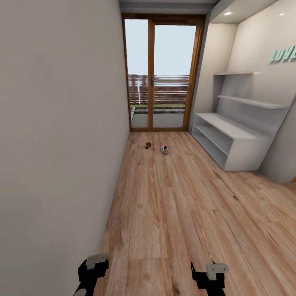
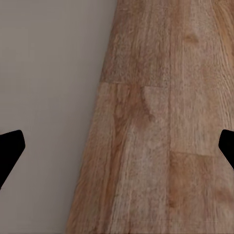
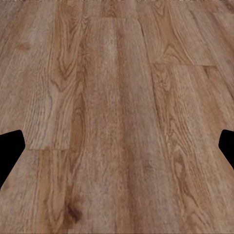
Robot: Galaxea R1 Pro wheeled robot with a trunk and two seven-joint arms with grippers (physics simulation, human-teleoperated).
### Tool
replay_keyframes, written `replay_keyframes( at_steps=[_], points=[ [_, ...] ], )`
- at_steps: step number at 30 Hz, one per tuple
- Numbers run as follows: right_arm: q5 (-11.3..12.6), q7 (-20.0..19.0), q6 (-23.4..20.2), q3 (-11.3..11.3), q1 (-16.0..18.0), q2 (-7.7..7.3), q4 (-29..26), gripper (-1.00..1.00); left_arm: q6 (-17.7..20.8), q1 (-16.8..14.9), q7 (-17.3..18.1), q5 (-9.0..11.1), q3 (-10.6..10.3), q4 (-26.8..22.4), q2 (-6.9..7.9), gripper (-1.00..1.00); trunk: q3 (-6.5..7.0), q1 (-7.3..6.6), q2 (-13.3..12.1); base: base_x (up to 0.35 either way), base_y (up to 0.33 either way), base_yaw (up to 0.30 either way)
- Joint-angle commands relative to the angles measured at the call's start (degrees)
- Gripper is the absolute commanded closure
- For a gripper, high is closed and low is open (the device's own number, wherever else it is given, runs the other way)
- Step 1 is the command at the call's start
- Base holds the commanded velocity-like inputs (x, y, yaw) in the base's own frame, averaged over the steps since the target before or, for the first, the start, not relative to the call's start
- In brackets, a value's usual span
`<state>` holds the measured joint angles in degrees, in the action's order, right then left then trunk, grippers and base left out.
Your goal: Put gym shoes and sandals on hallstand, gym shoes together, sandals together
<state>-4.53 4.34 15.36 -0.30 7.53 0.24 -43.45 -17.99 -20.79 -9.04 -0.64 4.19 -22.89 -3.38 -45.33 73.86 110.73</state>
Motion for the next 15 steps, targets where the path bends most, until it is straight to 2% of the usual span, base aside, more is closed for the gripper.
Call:
replay_keyframes(
  at_steps=[1, 15],
  points=[
    [-0.48, 0.32, 0.11, -0.04, 0.03, 0.02, 0.03, -1.0, -0.2, -0.04, 0.06, -0.07, 0.29, 0.04, -0.05, -1.0, -0.05, 0.02, 0.02, 0.299, 0.0, 0.0],
    [-0.48, 0.32, 0.11, -0.04, 0.03, 0.02, 0.03, -1.0, -0.2, -0.04, 0.06, -0.06, 0.28, 0.04, -0.05, -1.0, -0.05, 0.02, 0.02, 0.33, 0.0, 0.0]
  ],
)
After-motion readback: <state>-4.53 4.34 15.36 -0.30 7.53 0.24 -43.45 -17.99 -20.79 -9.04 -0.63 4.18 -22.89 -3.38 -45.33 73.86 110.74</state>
